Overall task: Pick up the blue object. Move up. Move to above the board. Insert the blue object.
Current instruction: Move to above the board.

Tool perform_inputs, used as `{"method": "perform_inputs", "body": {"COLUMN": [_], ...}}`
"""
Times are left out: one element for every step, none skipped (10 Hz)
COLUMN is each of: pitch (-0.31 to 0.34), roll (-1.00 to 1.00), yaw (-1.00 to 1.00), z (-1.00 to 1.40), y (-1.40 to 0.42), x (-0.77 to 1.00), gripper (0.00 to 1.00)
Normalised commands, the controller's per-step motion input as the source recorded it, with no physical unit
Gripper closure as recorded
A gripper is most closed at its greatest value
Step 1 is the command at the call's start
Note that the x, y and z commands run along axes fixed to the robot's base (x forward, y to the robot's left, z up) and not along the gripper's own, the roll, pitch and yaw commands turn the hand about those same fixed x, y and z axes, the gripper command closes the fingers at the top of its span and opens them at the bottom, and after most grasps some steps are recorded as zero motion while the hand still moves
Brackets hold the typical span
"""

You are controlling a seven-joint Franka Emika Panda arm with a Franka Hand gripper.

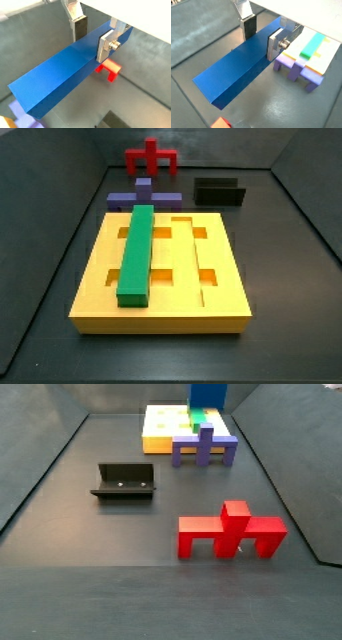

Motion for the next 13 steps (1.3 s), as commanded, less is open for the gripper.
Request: {"method": "perform_inputs", "body": {"pitch": [0.067,0.071,0.073,0.294,0.27,0.212,0.162,0.115,0.099,0.103,0.115,0.134,0.157], "roll": [0.01,0.01,0.0,0.04,0.07,0.08,0.02,0.0,0.0,-0.01,0.01,0.0,0.01], "yaw": [0.0,0.0,0.0,0.04,0.05,0.03,0.02,0.01,0.01,0.01,0.01,0.01,0.01], "z": [0.4,0.23,0.18,0.2,0.18,0.19,0.19,0.19,0.2,0.2,0.21,0.22,0.13], "y": [0.0,0.0,0.0,-1.4,-1.4,-1.4,-1.4,-1.4,-1.4,-1.4,-1.4,-1.4,-0.78], "x": [0.04,0.05,0.03,0.0,0.0,0.0,0.01,0.02,0.02,0.04,0.06,0.11,0.1], "gripper": [1.0,1.0,1.0,1.0,1.0,1.0,1.0,1.0,1.0,1.0,1.0,1.0,1.0]}}
